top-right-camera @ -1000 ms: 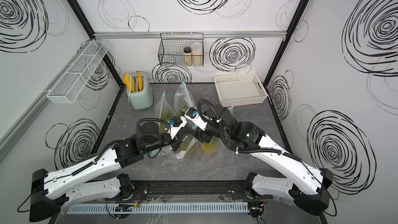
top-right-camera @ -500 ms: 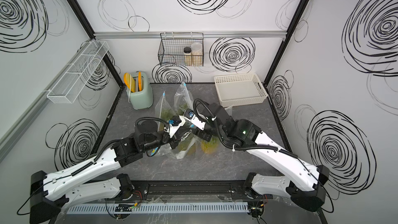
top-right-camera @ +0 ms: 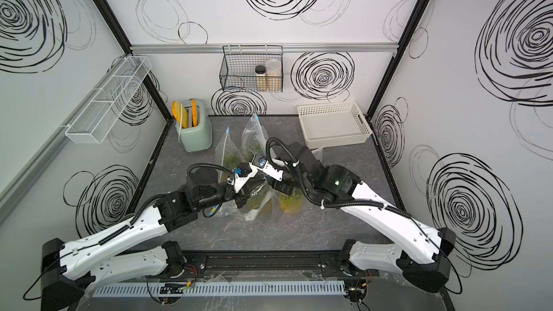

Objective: Open the zip-top bag and take out the pineapple
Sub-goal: Unzip the zipper on the zipper food storage bag.

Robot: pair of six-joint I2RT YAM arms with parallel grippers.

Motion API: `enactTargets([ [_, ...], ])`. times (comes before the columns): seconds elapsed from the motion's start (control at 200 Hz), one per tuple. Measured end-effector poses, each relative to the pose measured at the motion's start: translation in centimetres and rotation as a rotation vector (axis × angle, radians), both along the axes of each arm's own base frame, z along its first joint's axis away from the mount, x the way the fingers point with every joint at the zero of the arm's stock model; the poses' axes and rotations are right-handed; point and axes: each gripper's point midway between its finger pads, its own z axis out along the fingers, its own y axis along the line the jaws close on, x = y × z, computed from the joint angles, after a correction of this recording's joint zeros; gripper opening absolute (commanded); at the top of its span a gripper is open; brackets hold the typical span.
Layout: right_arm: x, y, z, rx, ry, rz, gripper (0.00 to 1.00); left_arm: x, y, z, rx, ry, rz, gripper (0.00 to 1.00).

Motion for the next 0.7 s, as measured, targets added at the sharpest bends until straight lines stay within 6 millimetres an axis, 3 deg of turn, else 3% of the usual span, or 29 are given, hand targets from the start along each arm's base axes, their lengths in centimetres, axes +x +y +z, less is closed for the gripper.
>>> enactTargets([
  [0.325,-1.3,0.8,-0.3,0.002,0.022,0.126,0.44,0.4,1.1,0.4,-0.073,-0.043,-0.042,0.00],
  [0.7,-1.2,0.7,-0.7,0.000,0.025,0.174,0.44,0.0,1.1,1.1,-0.116,-0.056,-0.108,0.00],
])
